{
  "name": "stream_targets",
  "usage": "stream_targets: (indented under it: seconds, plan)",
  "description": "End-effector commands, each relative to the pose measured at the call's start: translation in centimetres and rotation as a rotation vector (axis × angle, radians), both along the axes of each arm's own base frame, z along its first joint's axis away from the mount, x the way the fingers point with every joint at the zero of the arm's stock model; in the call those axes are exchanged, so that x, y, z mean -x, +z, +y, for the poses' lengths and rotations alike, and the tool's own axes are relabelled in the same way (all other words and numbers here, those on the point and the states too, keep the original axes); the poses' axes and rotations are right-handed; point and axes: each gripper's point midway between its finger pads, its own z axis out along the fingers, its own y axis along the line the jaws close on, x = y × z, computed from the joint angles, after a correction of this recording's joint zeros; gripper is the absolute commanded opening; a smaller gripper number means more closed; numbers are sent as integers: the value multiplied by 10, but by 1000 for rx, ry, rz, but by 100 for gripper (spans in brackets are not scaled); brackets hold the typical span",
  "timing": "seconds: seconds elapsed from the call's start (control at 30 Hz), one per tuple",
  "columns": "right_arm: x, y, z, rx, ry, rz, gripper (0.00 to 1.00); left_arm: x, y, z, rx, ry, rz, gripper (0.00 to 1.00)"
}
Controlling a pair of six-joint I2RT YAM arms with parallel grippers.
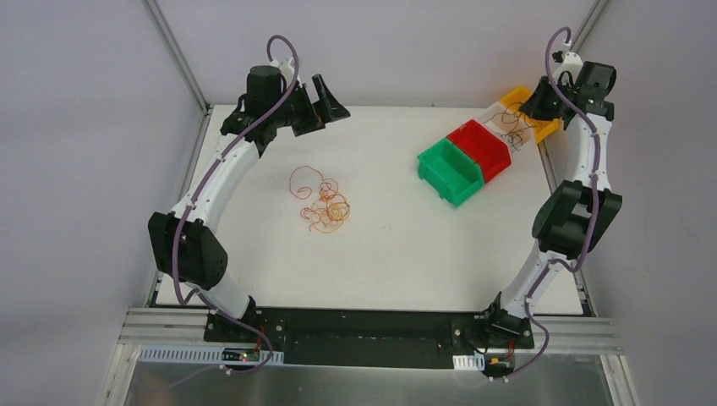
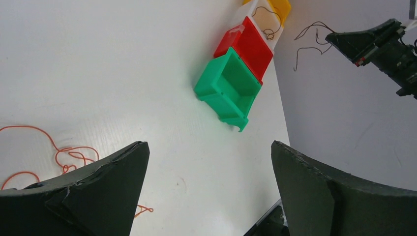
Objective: Untangle the cables
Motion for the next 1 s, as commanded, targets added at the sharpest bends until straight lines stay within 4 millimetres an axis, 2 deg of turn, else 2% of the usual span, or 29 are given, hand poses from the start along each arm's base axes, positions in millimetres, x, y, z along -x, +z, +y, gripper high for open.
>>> stream_targets:
  seconds: [0.0,0.43,0.57,0.77,0.97]
  plan:
    - [-21,-11,-41,147,-17,-4,0,10,6,5,-43,-16,-45,99]
    - [-97,-75,-47,72,64,-12,0,12,-8,14,-107,-13,-18,99]
    - [-113,-87,-36,63,106,-50,0,13,-14,16,-117,-14,-3,99]
    - [-138,-90,-18,44,121,-134,0,9,-22,15,-122,-18,19,99]
    - [-149,-104,-7,30,122,-134,0,5,-27,16,-128,-17,34,99]
